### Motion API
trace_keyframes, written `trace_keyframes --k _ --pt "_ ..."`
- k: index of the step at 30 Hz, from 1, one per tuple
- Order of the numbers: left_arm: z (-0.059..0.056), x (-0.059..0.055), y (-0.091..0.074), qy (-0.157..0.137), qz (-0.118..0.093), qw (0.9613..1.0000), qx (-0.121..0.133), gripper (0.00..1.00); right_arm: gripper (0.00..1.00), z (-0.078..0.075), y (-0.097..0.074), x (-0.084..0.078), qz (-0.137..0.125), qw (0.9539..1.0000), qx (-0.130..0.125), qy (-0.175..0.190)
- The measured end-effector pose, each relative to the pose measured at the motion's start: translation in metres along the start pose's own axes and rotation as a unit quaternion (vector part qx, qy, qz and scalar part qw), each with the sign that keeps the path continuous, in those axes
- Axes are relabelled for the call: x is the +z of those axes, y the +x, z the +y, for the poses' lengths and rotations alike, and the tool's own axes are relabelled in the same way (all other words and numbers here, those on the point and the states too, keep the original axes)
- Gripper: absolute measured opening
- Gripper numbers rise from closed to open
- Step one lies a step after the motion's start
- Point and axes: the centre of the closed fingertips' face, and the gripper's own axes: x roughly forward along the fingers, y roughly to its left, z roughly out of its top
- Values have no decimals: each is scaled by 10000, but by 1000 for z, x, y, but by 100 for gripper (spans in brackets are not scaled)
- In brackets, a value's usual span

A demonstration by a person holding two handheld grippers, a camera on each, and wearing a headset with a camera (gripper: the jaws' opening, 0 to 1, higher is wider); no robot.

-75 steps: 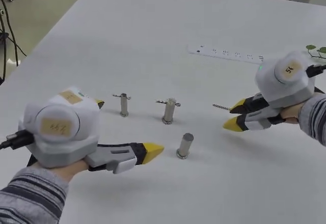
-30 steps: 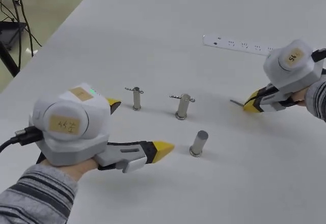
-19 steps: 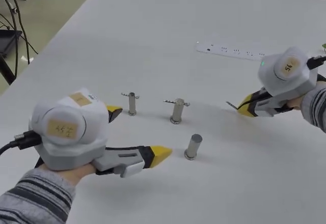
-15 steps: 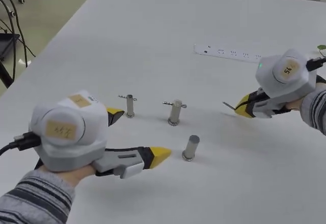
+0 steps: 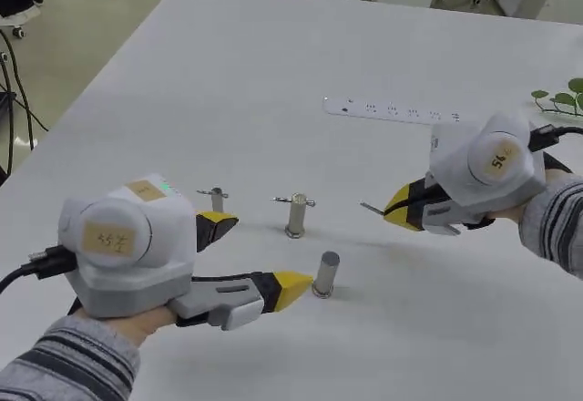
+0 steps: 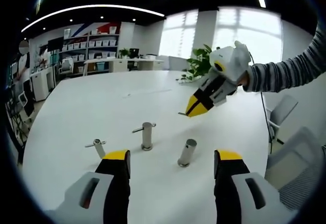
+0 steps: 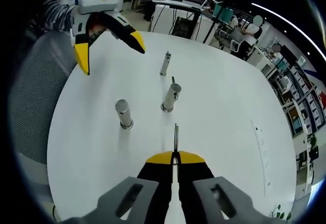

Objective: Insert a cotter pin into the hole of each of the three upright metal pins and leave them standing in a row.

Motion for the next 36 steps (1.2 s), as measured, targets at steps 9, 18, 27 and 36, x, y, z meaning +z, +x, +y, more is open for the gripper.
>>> trace_keyframes --k 9,18,27,36 --pt "-18 9 4 -157 -84 9995 -266 56 0 27 -7 28 -279 9980 82 -566" --pt "-35 13 6 -614 -171 9966 -517 46 0 51 -13 52 -469 9930 192 -1071" --pt "-47 16 5 -1141 -302 9904 -720 31 0 69 -21 67 -602 9890 210 -1338" --pt "-54 21 3 -1337 -466 9862 -856 14 0 82 -28 76 -671 9853 163 -1562"
